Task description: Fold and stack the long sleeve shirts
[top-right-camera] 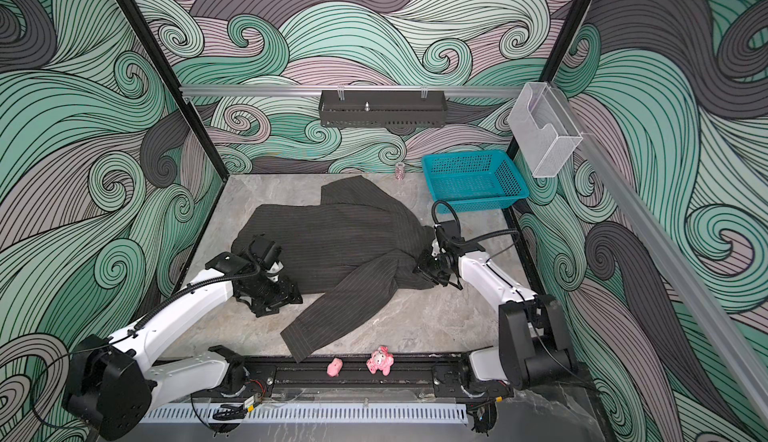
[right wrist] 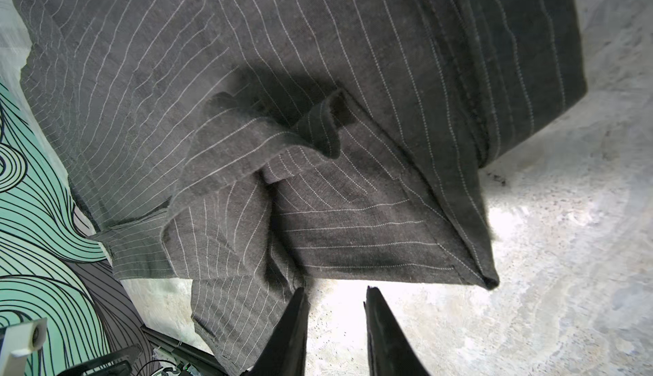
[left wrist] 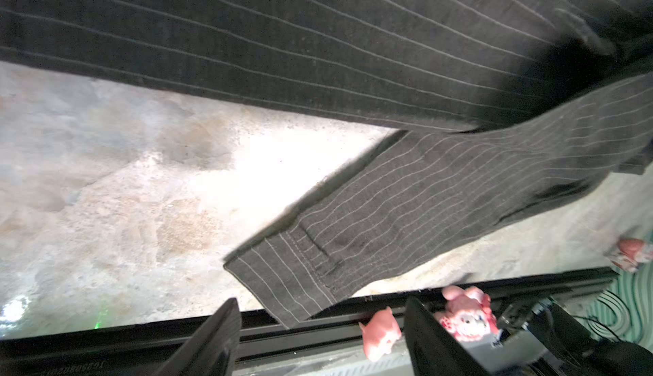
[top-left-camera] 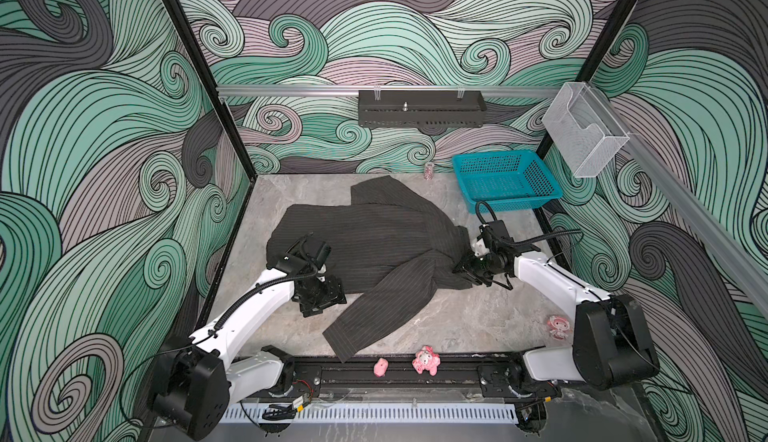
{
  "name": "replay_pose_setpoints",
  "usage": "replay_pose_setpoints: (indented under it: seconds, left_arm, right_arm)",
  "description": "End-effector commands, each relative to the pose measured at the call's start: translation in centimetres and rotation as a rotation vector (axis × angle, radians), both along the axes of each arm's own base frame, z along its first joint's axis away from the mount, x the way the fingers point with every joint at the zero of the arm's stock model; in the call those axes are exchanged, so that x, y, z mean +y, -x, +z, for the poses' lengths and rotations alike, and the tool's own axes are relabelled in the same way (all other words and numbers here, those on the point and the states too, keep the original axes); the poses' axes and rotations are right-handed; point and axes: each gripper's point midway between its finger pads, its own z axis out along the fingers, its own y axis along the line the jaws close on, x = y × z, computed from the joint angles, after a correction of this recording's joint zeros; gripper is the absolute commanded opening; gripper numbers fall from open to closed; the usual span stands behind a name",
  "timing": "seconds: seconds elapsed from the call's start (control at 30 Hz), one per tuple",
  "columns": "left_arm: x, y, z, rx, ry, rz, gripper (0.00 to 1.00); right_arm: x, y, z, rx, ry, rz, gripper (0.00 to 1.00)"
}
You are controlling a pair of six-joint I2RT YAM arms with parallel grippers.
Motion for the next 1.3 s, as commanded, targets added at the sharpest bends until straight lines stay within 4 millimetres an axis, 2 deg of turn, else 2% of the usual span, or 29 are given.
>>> replay_pose_setpoints:
  seconds: [0.0,0.2,0.4,0.5,0.63,0.73,0.87,0.93,1.0,1.07,1.17,1.27]
  left_arm:
    - [2.1,2.5,-2.2,0.056,-0.143,0.070,0.73]
    - [2.0,3.2,-6.0,0.087,-0.188,0.093,0.67]
    - [1.0,3.2,-7.6,0.100,-0.198,0.057,0.62]
    - [1.2,3.8,-8.4,0.129,-0.219,0.047,0.51]
    - [1.7,4.6,-9.1,0.152,-0.241,0.039,0.41]
    - [1.7,4.5,-9.2,0.148,-0.241,0.041,0.30]
    - [1.6,4.3,-9.4,0.145,-0.245,0.042,0.19]
    - [1.5,4.0,-9.2,0.136,-0.250,0.042,0.10]
    - [1.5,2.9,-8.1,0.093,-0.263,0.036,0.01]
    - [1.0,0.9,-5.6,0.009,-0.262,0.008,0.00]
    - [0.2,-3.6,0.4,-0.199,-0.272,-0.067,0.00]
    - [-0.3,-8.3,7.4,-0.432,-0.330,-0.170,0.00]
  right_arm:
    - [0.3,0.0,-0.2,0.000,-0.003,0.015,0.31]
    - [0.5,-0.2,-0.5,0.001,-0.011,0.018,0.31]
    - [0.5,-0.6,-0.8,0.005,-0.006,0.023,0.31]
    - [0.5,-0.9,-1.1,0.010,-0.007,0.020,0.31]
    - [0.7,-1.3,-1.4,0.013,-0.007,0.021,0.31]
    - [0.7,-1.3,-1.8,0.018,-0.004,0.022,0.31]
    - [0.6,-1.4,-2.3,0.027,-0.001,0.021,0.31]
    - [0.6,-1.4,-2.6,0.032,0.003,0.021,0.32]
    - [0.4,-1.3,-3.2,0.046,0.010,0.022,0.31]
    - [0.3,-1.2,-3.8,0.061,0.013,0.022,0.31]
    - [0.1,-1.0,-4.8,0.087,0.022,0.024,0.31]
    - [-0.2,-0.6,-5.8,0.116,0.038,0.021,0.31]
